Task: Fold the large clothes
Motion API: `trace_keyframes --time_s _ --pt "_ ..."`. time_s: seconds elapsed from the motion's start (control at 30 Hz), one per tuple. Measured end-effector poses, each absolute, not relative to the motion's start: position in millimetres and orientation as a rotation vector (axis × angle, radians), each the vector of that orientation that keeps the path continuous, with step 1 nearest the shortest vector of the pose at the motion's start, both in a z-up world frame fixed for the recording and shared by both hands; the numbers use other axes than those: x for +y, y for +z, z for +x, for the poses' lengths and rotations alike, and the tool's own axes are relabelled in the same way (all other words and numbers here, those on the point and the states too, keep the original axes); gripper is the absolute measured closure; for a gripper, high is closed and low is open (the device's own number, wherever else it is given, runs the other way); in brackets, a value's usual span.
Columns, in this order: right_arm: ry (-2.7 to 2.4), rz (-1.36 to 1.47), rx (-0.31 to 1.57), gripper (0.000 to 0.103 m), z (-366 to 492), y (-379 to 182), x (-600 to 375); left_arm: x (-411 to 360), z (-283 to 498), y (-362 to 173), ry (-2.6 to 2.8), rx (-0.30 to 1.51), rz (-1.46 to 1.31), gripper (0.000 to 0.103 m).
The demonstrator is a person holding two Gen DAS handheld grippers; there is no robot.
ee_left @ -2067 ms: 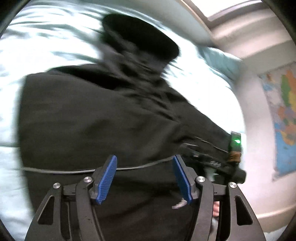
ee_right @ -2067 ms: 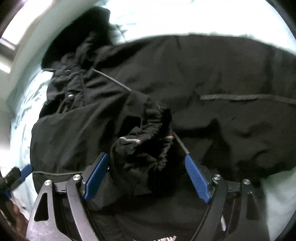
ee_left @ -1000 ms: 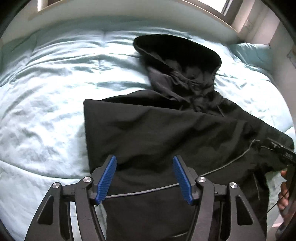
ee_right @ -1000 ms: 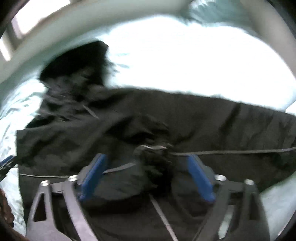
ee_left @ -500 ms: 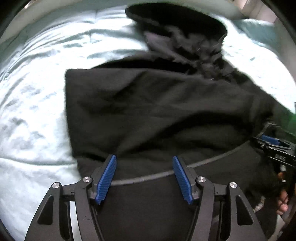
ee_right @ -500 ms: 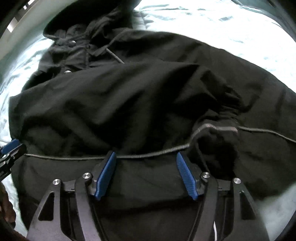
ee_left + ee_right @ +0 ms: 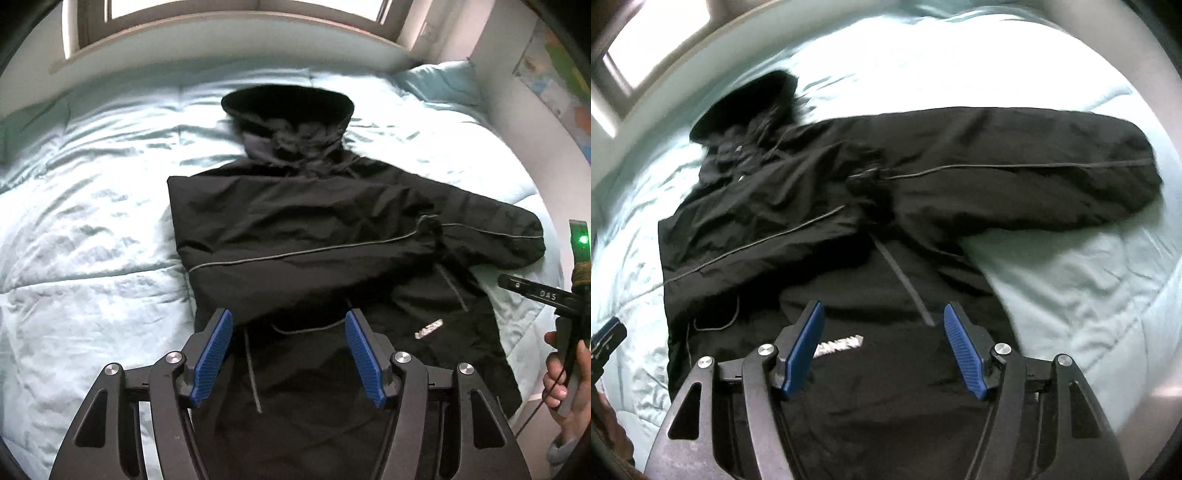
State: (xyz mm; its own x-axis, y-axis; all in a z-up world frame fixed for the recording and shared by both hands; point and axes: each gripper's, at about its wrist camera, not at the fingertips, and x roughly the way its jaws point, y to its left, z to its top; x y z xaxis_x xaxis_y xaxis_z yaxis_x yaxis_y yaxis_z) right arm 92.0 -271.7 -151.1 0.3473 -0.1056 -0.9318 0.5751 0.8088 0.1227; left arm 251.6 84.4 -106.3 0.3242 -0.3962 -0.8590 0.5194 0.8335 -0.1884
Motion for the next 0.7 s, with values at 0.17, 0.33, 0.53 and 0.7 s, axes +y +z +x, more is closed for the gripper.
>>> trace_keyframes --time_s 0.17,0.33,0.53,0.7 --pt "-0.479 0.488 1.102 0.032 56.8 -134.8 -330.5 61.5 217.6 -90.1 -0.566 1.067 0.049 0.038" --pt "-0.439 0.488 1.067 0.032 18.0 -120.0 -404.5 9.4 181.8 -82.6 -0.513 1.076 -0.065 0.038" --pt "-0.502 0.474 1.050 0.029 -38.7 -112.9 -502.7 -73.8 149.8 -80.8 -0.484 1.110 -0.141 0.038" --pt "-0.553 0.545 1.046 0.028 -75.9 -129.0 -587.8 -122.4 130.1 -72.0 -0.485 1.094 -0.054 0.038"
